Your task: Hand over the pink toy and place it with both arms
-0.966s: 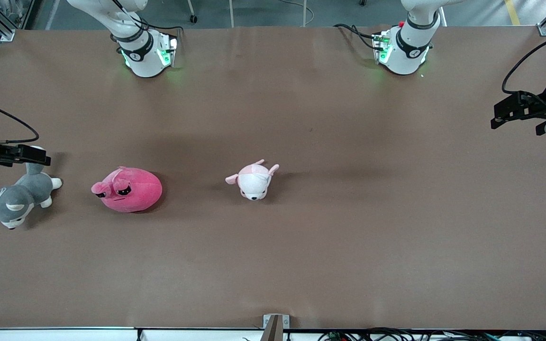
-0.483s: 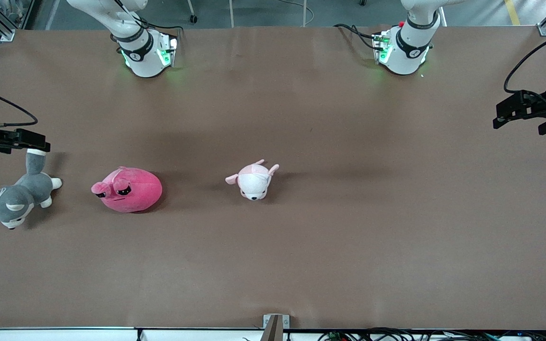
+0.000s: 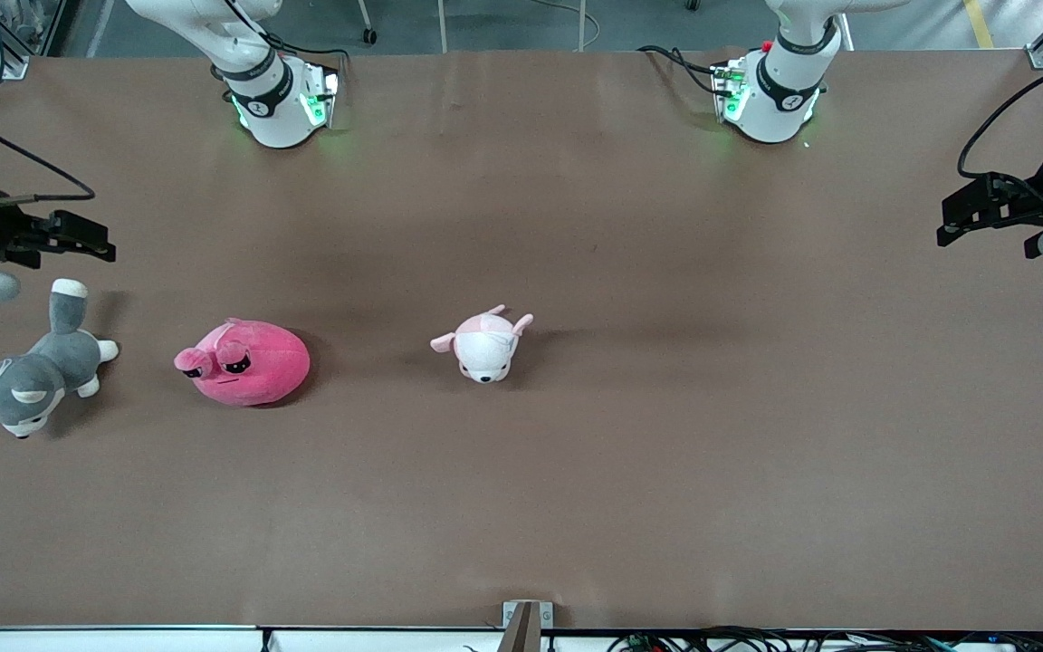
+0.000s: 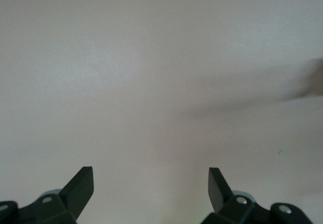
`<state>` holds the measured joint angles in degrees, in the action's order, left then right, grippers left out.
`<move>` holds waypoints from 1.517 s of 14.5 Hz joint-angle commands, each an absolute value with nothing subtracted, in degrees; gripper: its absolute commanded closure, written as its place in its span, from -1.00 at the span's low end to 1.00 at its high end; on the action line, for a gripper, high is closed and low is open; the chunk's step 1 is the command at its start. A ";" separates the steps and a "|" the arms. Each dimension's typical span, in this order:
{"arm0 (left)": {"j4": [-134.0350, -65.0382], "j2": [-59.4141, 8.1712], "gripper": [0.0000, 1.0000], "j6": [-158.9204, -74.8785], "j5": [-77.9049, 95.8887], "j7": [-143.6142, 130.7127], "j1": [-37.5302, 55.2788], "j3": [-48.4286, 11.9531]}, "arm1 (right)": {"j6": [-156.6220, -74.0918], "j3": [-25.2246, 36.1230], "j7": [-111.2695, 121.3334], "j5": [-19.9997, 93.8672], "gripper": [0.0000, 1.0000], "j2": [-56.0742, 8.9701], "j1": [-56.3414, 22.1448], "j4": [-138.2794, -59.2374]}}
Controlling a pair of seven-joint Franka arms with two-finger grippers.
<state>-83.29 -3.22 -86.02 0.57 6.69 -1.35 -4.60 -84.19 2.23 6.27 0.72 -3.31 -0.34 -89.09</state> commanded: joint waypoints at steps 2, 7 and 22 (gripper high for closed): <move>-82.97 -2.81 -1.00 -85.69 -0.35 6.68 -0.53 -3.96 | -85.78 2.20 6.15 -0.70 -1.00 4.12 -0.35 -95.96; -83.58 -1.94 -1.00 -85.87 -0.35 6.68 -0.70 -3.96 | -84.99 2.46 6.15 -0.44 -1.00 6.85 -0.18 -96.68; -86.93 2.02 -1.00 -87.45 0.35 7.03 -1.14 -4.04 | -85.07 2.37 6.15 0.00 -1.00 8.35 0.00 -95.10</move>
